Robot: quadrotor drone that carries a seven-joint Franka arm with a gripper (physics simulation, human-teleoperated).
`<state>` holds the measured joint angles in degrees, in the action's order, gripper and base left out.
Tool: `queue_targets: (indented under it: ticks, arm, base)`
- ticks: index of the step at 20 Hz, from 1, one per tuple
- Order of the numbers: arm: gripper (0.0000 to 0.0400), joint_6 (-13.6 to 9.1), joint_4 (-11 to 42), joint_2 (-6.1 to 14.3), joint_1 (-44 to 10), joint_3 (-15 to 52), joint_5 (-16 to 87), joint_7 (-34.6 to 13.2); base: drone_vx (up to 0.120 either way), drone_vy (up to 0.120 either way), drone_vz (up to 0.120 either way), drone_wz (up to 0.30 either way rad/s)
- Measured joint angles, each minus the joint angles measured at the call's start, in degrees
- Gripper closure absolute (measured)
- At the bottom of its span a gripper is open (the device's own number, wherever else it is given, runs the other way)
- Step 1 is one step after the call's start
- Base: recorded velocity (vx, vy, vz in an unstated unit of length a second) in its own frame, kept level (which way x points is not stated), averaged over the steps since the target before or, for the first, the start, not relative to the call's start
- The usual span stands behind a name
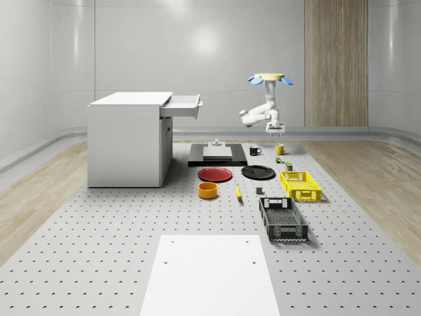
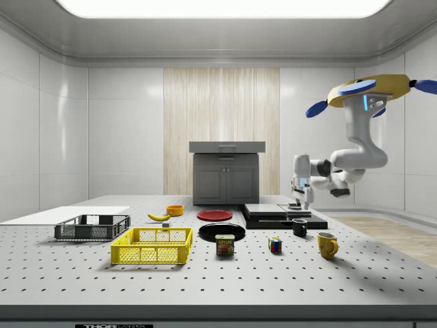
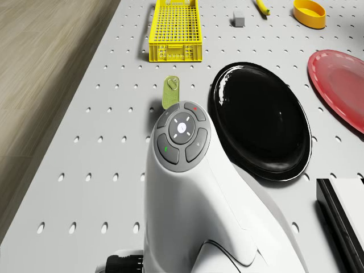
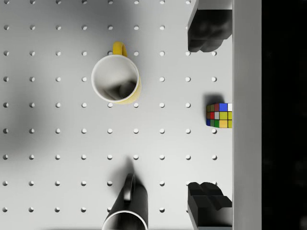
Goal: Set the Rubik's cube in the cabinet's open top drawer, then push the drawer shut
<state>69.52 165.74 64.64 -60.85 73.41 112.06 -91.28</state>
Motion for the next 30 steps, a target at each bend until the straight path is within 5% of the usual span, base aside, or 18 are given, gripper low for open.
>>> queue_targets:
  ticks: [23,30]
  arm:
    - [0.0000,5.71,-0.44,6.33,-2.19,1.97,-3.26,-2.04]
    - [0.0000,8.46,-0.87,8.53,-2.32,0.01,-1.89,-2.07]
  base:
    - [0.120,0.005,-0.120,0.000]
    - [0.011,0.000,-0.023,0.000]
